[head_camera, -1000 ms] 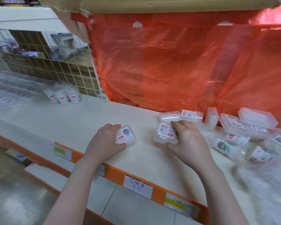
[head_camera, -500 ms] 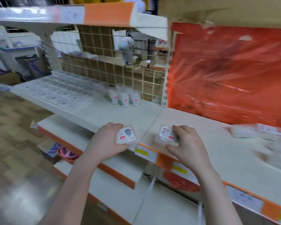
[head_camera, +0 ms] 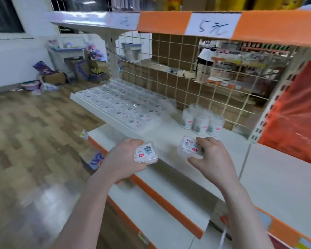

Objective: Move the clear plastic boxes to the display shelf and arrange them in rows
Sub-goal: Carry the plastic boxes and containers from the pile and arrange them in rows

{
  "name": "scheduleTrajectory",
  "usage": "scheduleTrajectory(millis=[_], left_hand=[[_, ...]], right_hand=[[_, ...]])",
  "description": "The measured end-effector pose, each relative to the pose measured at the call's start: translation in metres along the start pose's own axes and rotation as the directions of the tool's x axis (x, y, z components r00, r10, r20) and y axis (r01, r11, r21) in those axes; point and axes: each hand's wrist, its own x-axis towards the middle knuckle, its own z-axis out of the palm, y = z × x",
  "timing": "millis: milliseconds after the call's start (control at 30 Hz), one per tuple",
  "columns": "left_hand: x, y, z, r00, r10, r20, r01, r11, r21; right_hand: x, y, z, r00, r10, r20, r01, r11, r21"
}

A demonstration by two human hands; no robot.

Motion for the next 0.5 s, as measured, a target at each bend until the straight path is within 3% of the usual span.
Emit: scheduleTrajectory(millis=[500], left_hand=[[0.167, -0.139, -0.071, 0.998, 0.045, 0.045, -0.046, 0.999, 0.014]], right_hand=[[0.183, -0.072, 0.106, 0.993, 0.120, -0.014, -0.119, 0.992, 0.041]])
